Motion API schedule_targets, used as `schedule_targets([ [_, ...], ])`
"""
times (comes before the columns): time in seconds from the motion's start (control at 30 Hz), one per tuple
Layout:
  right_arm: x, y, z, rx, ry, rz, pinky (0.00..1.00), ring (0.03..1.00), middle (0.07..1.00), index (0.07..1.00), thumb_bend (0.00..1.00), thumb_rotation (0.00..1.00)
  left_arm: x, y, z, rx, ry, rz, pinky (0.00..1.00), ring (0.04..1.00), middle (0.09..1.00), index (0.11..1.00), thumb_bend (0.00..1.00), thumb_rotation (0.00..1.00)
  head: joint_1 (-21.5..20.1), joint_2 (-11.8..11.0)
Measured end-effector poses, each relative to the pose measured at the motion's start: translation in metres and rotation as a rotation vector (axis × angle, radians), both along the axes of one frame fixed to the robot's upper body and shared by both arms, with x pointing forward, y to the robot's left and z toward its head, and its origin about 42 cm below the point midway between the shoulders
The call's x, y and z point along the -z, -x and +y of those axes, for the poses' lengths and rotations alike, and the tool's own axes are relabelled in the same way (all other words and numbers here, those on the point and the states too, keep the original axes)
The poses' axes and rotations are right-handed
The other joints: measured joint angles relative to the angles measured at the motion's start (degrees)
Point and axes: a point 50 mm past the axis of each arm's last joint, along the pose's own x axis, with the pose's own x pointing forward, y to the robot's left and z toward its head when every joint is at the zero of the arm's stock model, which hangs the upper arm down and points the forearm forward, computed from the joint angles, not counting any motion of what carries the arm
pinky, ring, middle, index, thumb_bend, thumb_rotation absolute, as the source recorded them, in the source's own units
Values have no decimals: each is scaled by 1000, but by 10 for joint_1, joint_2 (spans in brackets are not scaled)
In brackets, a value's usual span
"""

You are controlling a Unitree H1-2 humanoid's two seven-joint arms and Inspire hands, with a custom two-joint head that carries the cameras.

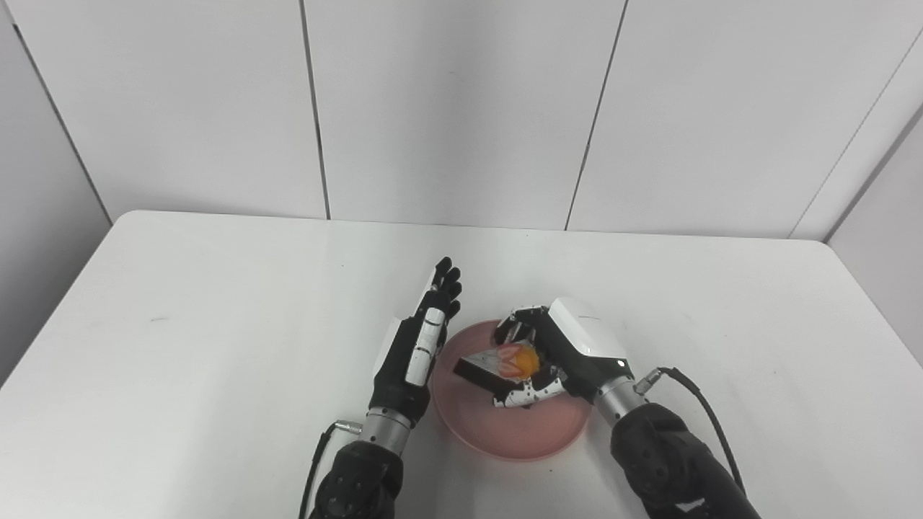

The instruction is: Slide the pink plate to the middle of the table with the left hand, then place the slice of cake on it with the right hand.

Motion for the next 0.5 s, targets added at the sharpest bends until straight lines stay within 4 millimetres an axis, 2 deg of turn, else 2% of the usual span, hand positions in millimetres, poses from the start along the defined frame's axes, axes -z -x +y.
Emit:
schedule_targets([
  [0.03,-1,1,0,-3,9,-6,359,466,449,536,516,1,0,0,0,0,0,2,1000,1000,1000,1000,586,1000,-2,2],
  [0.07,-3,3,-1,-8,18,-14,487,620,670,723,589,212,0,1,0,0,-1,4,1000,1000,1000,1000,581,1000,-2,2],
  [0.1,-5,6,-2,-16,28,-22,499,637,692,741,596,236,0,1,0,0,-1,5,1000,1000,1000,1000,580,1000,-2,2],
  [0.13,-7,9,-3,-23,19,-22,568,716,773,807,617,330,0,1,1,0,-2,5,1000,1000,1000,1000,584,1000,0,2],
  [0.23,-11,20,-8,-43,-67,5,704,877,921,920,645,496,1,1,2,-3,-7,4,1000,1000,1000,1000,611,1000,3,1],
  [0.27,-11,22,-10,-46,-88,15,707,881,924,923,646,501,1,1,3,-3,-10,4,1000,1000,1000,1000,612,1000,3,1],
  [0.33,-8,25,-15,-53,-144,46,788,961,985,983,650,573,1,1,6,-4,-17,8,1000,1000,1000,1000,628,1000,9,1],
  [0.5,6,34,-22,-85,-270,78,903,999,1000,1000,680,643,1,3,12,-17,-21,18,1000,1000,1000,1000,609,1000,21,2],
])
